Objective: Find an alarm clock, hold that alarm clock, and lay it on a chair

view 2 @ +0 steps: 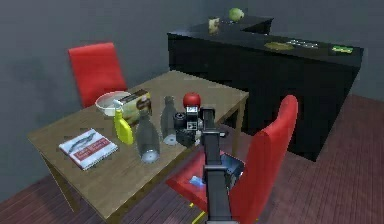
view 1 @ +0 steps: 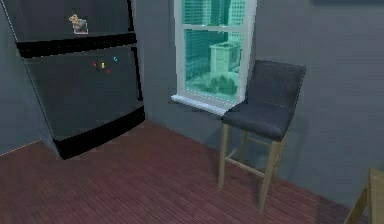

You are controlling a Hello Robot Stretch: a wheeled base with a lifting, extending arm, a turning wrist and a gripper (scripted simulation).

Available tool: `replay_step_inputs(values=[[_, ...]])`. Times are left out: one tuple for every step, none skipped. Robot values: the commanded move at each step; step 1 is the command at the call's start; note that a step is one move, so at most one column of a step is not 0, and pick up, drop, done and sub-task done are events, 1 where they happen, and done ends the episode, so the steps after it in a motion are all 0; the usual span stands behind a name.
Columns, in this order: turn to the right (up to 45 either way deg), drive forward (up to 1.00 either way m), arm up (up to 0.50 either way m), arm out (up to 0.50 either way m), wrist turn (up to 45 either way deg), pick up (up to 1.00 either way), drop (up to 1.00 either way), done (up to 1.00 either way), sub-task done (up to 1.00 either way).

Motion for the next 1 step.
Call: replay_step_inputs(values=[[0.0, 0.00, 0.00, 0.00, 0.0, 0.00, 0.00, 1.00, 0.00]])
